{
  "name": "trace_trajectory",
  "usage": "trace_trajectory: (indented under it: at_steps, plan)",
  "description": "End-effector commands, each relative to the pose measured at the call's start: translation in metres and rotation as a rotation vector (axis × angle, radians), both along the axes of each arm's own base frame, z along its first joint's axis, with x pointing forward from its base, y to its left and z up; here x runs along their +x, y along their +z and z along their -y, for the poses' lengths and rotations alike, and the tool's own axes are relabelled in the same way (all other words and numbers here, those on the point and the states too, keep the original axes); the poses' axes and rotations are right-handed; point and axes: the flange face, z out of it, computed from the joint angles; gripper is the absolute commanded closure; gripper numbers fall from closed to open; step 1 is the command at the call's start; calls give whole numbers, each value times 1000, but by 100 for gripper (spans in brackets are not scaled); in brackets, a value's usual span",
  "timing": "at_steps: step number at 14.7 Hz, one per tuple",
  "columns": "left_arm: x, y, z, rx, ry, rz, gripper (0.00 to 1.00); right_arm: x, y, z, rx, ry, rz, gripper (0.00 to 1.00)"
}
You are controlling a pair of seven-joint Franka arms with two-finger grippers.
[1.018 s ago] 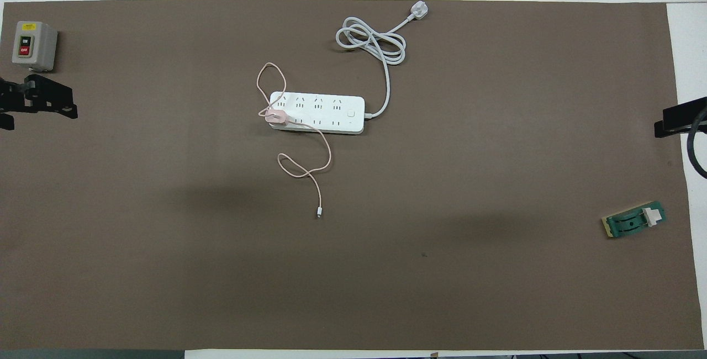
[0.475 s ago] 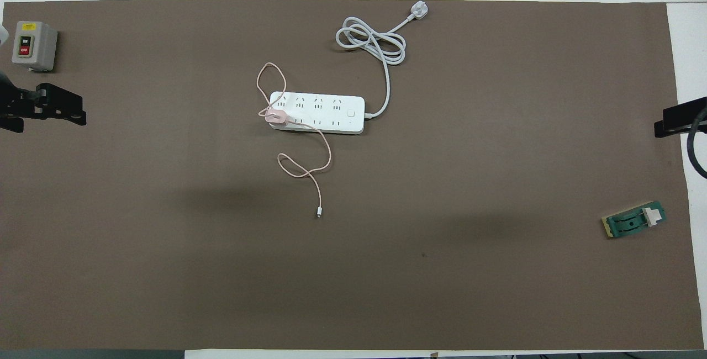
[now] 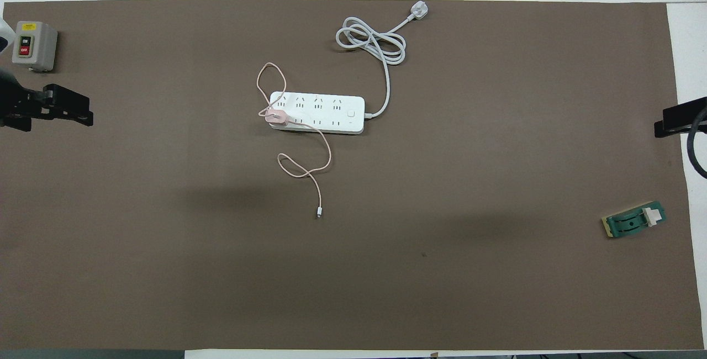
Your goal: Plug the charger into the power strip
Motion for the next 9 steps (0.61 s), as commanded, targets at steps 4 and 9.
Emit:
trace_trajectory:
  at_steps: [4,9]
  plan:
    - [-12,11,-5,-10,2,21,0,-4,3,-1,20,-13,-8,0]
    - [-14,17,-7,-10,2,34,0,-4,3,-1,20,-13,-8,0]
